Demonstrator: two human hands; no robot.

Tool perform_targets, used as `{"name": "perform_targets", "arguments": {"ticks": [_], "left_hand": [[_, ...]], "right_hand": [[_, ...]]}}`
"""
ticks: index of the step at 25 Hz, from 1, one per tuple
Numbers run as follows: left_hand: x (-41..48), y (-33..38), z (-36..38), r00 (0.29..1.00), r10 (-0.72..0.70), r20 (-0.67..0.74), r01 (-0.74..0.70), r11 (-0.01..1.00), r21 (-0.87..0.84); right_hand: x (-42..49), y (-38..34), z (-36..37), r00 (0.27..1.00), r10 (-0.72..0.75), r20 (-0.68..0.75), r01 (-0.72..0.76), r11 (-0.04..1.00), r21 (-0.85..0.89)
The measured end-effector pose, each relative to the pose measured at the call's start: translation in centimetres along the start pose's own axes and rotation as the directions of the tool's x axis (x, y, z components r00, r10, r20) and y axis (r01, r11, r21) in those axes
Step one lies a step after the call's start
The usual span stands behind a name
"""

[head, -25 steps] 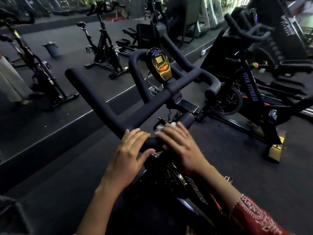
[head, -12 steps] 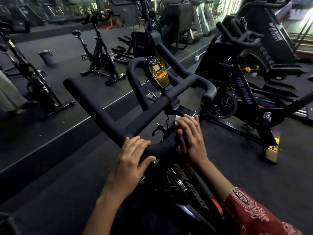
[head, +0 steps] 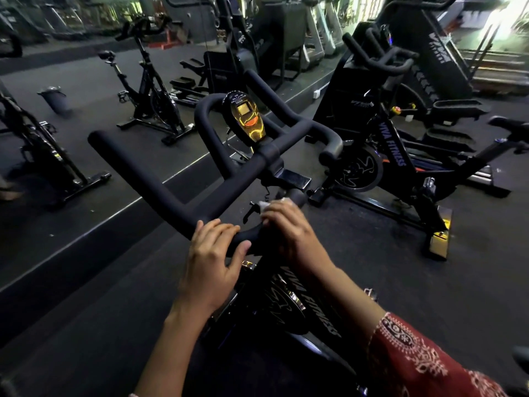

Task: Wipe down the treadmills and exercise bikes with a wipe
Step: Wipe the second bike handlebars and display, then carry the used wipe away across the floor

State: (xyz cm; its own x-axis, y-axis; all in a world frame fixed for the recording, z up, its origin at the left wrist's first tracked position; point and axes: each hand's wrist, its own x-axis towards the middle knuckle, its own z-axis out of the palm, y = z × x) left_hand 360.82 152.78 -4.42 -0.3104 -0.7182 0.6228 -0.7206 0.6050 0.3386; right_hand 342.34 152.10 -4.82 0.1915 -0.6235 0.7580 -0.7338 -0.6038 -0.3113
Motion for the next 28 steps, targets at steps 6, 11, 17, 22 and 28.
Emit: {"name": "perform_targets", "arguments": {"ticks": [6,11,17,22,28], "left_hand": [[4.1,8.2,3.8,0.993,0.117,-0.025,-0.119,0.982,-0.150],[5.6,23.5,10.5,0.900,0.421,0.111,-0.382,0.886,-0.263],[-1.0,46.2,15.2,0.681,0.712,0.170,-0.552,0.652,-0.520],[-10.4,62.2,15.5,0.503,0.862,0.057,-0.614,0.403,-0.679],[-14.4,72.7,16.6,0.396,0.918,-0.017,-0.598,0.244,-0.764]], "right_hand": [[-4.5,2.8,-9.9,0.976,0.201,-0.083,-0.212,0.964,-0.159],[-12.8,4.9,-26.4,0.881,0.371,-0.292,-0.467,0.775,-0.425],[-28.0,-1.0,-46.2,0.748,0.490,-0.447,-0.652,0.416,-0.634],[-40.7,-9.0,-57.0,0.553,0.513,-0.656,-0.802,0.116,-0.585],[-47.4,-11.7,-63.6,0.443,0.465,-0.767,-0.863,-0.011,-0.505]]}}
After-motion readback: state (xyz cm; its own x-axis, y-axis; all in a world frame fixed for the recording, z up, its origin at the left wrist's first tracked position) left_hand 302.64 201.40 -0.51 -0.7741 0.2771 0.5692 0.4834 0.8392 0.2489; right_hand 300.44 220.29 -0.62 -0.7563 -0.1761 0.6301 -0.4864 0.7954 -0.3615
